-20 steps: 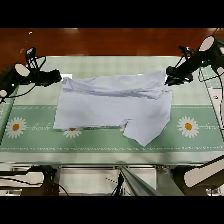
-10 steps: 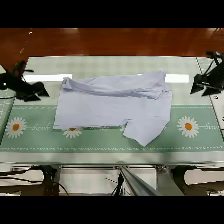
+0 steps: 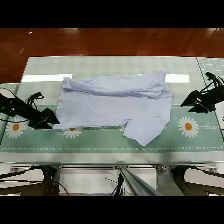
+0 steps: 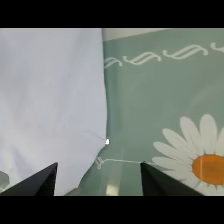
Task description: Fold the shirts.
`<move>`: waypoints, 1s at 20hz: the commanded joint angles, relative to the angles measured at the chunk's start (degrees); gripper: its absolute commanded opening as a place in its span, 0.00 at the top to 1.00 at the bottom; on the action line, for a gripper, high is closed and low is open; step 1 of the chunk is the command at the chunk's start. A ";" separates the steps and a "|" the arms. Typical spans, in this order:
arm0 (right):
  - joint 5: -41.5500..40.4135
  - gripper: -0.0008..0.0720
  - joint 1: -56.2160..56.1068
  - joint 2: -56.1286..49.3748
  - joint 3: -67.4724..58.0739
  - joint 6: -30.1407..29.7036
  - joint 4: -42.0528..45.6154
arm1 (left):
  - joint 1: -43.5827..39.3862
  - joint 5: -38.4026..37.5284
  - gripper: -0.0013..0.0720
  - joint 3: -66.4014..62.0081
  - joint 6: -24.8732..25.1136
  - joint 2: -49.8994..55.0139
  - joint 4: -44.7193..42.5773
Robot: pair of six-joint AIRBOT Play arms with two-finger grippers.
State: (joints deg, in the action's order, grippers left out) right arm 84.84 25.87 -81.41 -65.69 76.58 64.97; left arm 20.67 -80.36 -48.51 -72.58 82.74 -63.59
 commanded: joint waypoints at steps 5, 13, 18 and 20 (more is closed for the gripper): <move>-2.51 0.16 0.44 0.57 2.36 -2.12 -7.58 | -3.56 10.51 0.77 2.60 -1.62 3.37 10.51; -0.07 0.16 0.44 0.57 2.47 -3.23 2.34 | -4.13 10.78 0.95 2.58 -0.92 1.49 8.50; -5.90 0.16 -0.04 0.57 12.70 -3.37 -4.44 | -3.78 10.71 0.95 2.58 -0.04 0.66 8.11; -10.64 0.16 -1.70 0.57 18.40 -3.37 -6.21 | -3.78 10.71 0.95 2.58 -0.04 0.66 8.11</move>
State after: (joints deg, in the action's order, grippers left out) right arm 79.64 25.52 -80.88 -53.74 73.30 61.93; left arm 16.82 -69.23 -45.93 -72.90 83.64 -55.44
